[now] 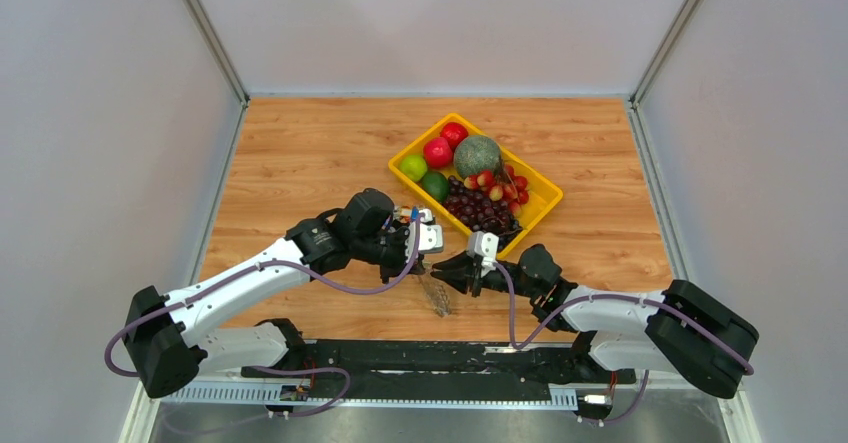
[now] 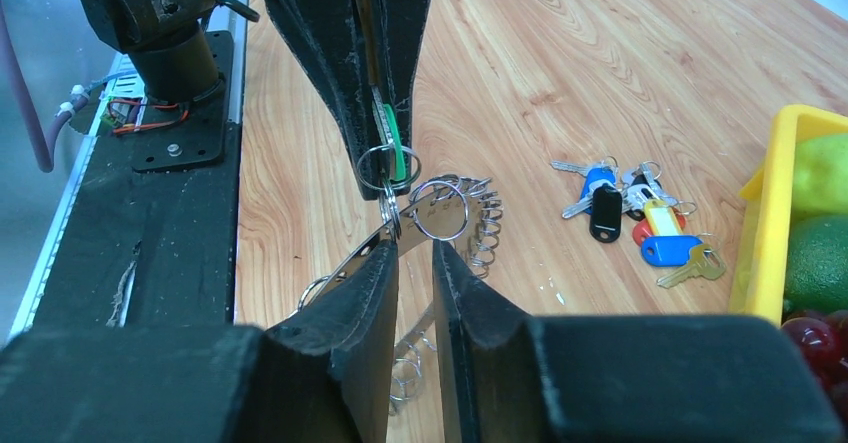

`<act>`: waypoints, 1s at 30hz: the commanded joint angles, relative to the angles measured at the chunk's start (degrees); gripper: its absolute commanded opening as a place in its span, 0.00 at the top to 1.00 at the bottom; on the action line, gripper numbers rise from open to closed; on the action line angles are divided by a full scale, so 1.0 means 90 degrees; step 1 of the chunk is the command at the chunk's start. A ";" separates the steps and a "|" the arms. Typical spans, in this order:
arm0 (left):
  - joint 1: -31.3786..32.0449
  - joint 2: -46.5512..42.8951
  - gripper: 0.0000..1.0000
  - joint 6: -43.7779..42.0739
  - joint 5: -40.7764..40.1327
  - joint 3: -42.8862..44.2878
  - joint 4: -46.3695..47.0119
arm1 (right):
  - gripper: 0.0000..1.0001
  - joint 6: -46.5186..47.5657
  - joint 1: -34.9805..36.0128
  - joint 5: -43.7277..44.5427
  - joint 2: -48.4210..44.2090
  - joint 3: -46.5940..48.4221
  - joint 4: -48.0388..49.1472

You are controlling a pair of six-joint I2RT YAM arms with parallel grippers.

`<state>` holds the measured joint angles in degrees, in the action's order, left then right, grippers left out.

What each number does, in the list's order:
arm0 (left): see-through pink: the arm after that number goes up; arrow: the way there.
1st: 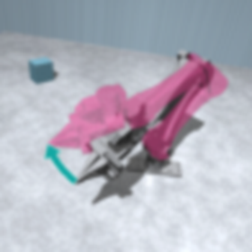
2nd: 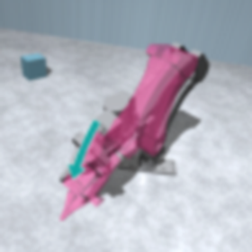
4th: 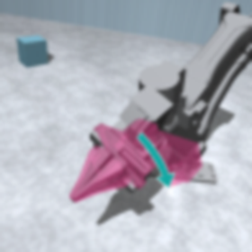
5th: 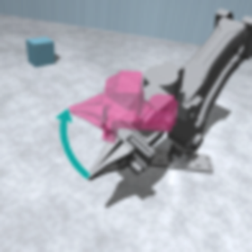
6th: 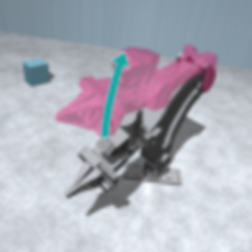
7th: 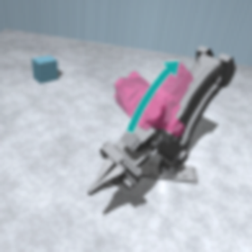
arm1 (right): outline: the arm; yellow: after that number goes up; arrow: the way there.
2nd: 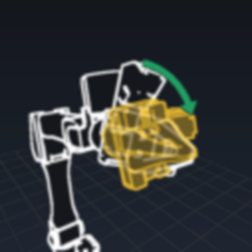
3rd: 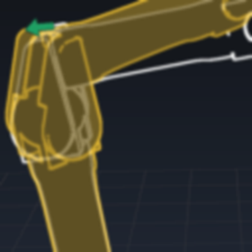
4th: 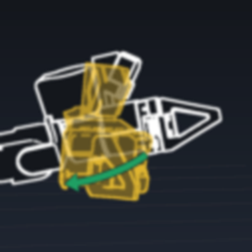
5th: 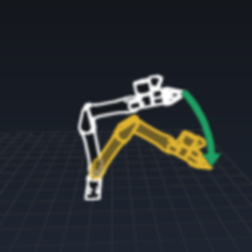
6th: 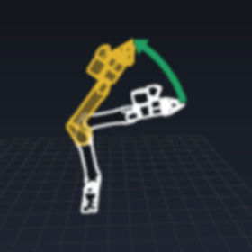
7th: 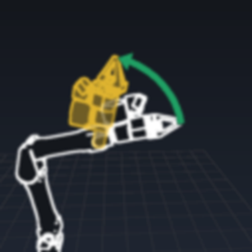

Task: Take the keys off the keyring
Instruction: Remove the key from the keyring.

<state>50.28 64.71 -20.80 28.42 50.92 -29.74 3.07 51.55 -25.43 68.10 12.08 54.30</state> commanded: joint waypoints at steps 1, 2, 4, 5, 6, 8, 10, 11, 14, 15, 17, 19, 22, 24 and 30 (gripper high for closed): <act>0.0038 -0.0165 1.00 -0.0158 0.0187 0.0006 0.0328 | 0.76 -0.0096 -0.0025 -0.0325 -0.0056 0.0123 0.0616; 0.0036 -0.0170 1.00 -0.0152 0.0190 0.0004 0.0326 | 0.76 -0.0097 -0.0026 -0.0336 -0.0056 0.0118 0.0625; 0.0035 -0.0168 1.00 -0.0155 0.0205 0.0006 0.0327 | 0.77 -0.0096 -0.0025 -0.0362 -0.0038 0.0139 0.0645; 0.0035 -0.0168 1.00 -0.0156 0.0207 0.0007 0.0331 | 0.78 -0.0092 -0.0026 -0.0394 -0.0021 0.0146 0.0648; 0.0037 -0.0168 1.00 -0.0153 0.0204 0.0007 0.0333 | 0.78 -0.0105 -0.0027 -0.0423 -0.0018 0.0158 0.0654; 0.0038 -0.0168 1.00 -0.0148 0.0199 0.0007 0.0326 | 0.78 -0.0110 -0.0025 -0.0445 -0.0025 0.0153 0.0674; 0.0038 -0.0168 1.00 -0.0143 0.0189 0.0002 0.0331 | 0.78 -0.0102 -0.0030 -0.0446 -0.0049 0.0137 0.0676; 0.0033 -0.0173 1.00 -0.0129 0.0174 0.0004 0.0329 | 0.78 -0.0094 -0.0026 -0.0460 -0.0047 0.0137 0.0681; 0.0038 -0.0162 1.00 -0.0076 0.0078 0.0014 0.0344 | 0.75 -0.0090 -0.0032 -0.0529 -0.0056 0.0138 0.0649; 0.0038 -0.0159 1.00 -0.0063 0.0039 0.0023 0.0342 | 0.74 -0.0088 -0.0027 -0.0537 -0.0056 0.0142 0.0606; 0.0038 -0.0167 1.00 -0.0062 0.0040 0.0022 0.0345 | 0.69 -0.0070 -0.0027 -0.0499 -0.0080 0.0096 0.0536; 0.0032 -0.0177 1.00 -0.0072 0.0047 0.0017 0.0336 | 0.67 -0.0063 -0.0025 -0.0431 -0.0110 0.0012 0.0537; 0.0037 -0.0183 1.00 -0.0097 0.0093 0.0017 0.0335 | 0.67 -0.0087 -0.0025 -0.0424 -0.0143 -0.0048 0.0578; 0.0038 -0.0184 1.00 -0.0098 0.0120 0.0017 0.0335 | 0.69 -0.0077 -0.0027 -0.0440 -0.0148 -0.0024 0.0582; 0.0038 -0.0192 1.00 -0.0120 0.0180 0.0014 0.0333 | 0.88 -0.0036 -0.0025 -0.0543 -0.0111 0.0121 0.0555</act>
<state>50.28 64.55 -20.91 27.99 50.92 -29.74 3.09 51.40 -28.45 67.72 12.03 56.42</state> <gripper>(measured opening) 0.020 0.157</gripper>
